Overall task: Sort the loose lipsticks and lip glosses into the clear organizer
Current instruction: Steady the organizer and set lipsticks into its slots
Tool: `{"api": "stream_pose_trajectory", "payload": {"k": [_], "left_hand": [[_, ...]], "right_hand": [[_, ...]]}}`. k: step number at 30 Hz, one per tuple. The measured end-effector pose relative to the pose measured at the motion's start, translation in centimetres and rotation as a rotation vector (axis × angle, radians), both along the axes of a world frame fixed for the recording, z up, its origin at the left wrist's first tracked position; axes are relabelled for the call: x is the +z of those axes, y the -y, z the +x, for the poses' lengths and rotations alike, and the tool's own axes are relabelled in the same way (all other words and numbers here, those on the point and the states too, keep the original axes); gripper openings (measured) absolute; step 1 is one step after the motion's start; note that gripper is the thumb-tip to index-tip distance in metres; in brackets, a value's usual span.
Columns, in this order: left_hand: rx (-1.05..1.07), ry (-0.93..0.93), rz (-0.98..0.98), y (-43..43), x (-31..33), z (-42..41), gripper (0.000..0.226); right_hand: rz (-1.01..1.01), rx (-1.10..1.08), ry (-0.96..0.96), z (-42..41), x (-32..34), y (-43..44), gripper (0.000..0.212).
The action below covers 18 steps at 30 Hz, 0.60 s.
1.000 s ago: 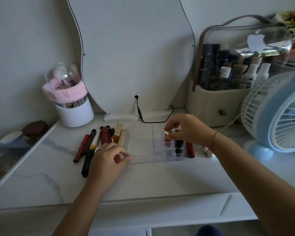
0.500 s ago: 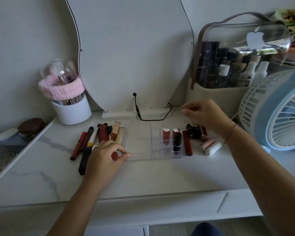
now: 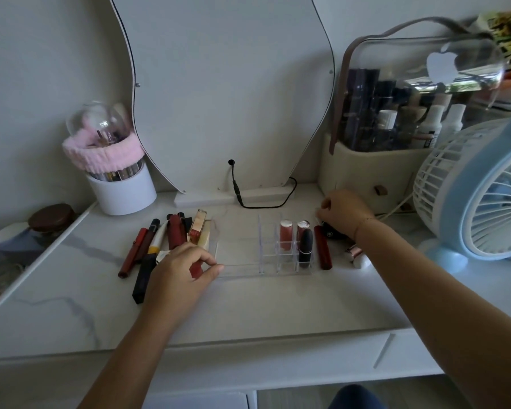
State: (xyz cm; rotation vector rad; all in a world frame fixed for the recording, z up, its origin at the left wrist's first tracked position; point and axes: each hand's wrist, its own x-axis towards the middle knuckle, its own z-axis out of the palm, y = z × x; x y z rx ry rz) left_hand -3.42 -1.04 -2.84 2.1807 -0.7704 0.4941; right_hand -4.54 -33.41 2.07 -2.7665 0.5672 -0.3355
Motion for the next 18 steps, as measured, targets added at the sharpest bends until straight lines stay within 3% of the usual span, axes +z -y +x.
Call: {"api": "stream_pose_trajectory", "payload": {"k": [10, 18], "left_hand": [[-0.005, -0.017, -0.012, 0.0, 0.0, -0.1, 0.015], [-0.008, -0.012, -0.008, 0.0, 0.0, 0.0, 0.016]], "right_hand": [[-0.187, -0.026, -0.201, 1.3, 0.3, -1.5, 0.017], [-0.081, -0.062, -0.231, 1.2, 0.4, -1.2, 0.03]]}}
